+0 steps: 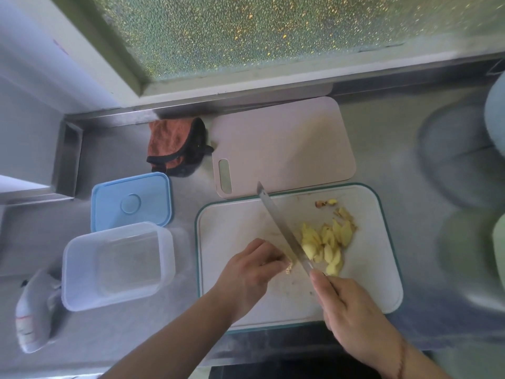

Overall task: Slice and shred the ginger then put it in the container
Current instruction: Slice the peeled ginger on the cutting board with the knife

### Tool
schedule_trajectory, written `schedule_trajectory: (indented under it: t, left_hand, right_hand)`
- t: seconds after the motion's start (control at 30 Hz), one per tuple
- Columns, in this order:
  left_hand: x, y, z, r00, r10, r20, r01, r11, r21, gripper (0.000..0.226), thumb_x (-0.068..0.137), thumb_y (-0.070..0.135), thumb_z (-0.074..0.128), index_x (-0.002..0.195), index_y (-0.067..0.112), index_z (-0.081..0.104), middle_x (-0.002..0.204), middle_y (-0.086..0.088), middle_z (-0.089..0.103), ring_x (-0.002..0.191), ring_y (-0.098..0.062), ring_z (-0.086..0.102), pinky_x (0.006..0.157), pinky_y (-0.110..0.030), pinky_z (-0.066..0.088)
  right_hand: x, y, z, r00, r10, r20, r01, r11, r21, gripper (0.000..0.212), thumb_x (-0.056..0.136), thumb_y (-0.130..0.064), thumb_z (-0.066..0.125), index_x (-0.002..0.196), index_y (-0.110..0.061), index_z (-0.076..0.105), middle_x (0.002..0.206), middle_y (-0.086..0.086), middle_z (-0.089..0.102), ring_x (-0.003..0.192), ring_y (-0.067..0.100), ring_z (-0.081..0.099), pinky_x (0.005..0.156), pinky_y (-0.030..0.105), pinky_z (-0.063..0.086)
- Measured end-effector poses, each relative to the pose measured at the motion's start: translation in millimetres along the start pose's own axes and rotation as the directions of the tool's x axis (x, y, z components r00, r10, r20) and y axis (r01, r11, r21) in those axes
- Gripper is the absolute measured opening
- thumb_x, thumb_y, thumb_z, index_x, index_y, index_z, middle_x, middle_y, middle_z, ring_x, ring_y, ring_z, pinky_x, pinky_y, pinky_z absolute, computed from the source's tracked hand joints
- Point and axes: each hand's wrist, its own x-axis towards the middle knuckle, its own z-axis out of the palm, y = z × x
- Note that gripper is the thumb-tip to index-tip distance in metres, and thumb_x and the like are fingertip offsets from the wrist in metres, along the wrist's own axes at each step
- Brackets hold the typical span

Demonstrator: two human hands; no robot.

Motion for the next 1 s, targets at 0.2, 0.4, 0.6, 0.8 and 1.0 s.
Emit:
schedule_trajectory:
  t: [0.2,0.4,0.6,0.8,1.0]
  left_hand:
    - [2.0,-1.2,-1.1,1.0,0.009,0.009,-0.009,1.0,0.002,0.024,0.08,-0.007,0.071,0.095,0.009,0.08,0.1,-0.006,0.071,0.096,-0.02,0.058,0.066,-0.027,0.057]
    - [3.7,-2.8,-3.0,0.999,-0.001,0.045,0.002,1.0,-0.015,0.031,0.074,-0.009,0.075,0.098,0.01,0.08,0.106,-0.006,0.073,0.103,-0.021,0.058,0.071,-0.03,0.06]
    - [4.5,-0.5,-5.1,0.999,0.013,0.052,-0.012,1.0,-0.021,0.033,0.072,-0.011,0.075,0.098,0.009,0.08,0.107,-0.006,0.073,0.104,-0.02,0.058,0.075,-0.025,0.057]
    - [5.3,-3.9,-4.2,0.997,0.026,0.073,-0.023,0.999,-0.039,0.034,0.072,-0.013,0.081,0.099,0.008,0.079,0.104,-0.005,0.072,0.101,-0.022,0.058,0.077,-0.027,0.055]
    - [5.7,-6.4,-1.9,0.996,0.076,0.055,-0.073,0.996,-0.044,0.032,0.076,-0.017,0.074,0.101,0.003,0.078,0.103,-0.007,0.072,0.101,-0.026,0.06,0.08,-0.029,0.054]
  right_hand:
    - [-6.4,-2.2,4.1,0.999,-0.041,0.007,0.042,0.996,-0.078,0.061,0.082,-0.074,0.02,0.052,-0.021,0.031,0.047,-0.005,0.041,0.048,0.01,0.038,0.05,0.022,0.027]
    - [-13.4,-1.5,1.5,0.999,-0.042,0.021,0.044,0.996,-0.082,0.062,0.082,-0.073,0.02,0.055,-0.02,0.038,0.052,-0.004,0.048,0.052,0.011,0.044,0.053,0.024,0.032]
    - [-15.4,-4.0,4.1,0.999,-0.008,0.033,0.011,0.996,-0.092,0.059,0.08,-0.071,0.02,0.056,-0.02,0.04,0.05,0.001,0.042,0.052,0.01,0.045,0.053,0.026,0.033]
    - [-11.5,-6.6,5.5,0.998,0.014,0.063,-0.009,0.998,-0.069,0.059,0.079,-0.07,0.018,0.054,-0.019,0.032,0.051,-0.002,0.042,0.051,0.011,0.04,0.053,0.026,0.03]
    - [0.8,-16.9,7.2,0.995,0.035,0.094,-0.028,0.996,-0.082,0.057,0.081,-0.068,0.016,0.053,-0.021,0.033,0.044,-0.004,0.041,0.048,0.007,0.042,0.051,0.02,0.034]
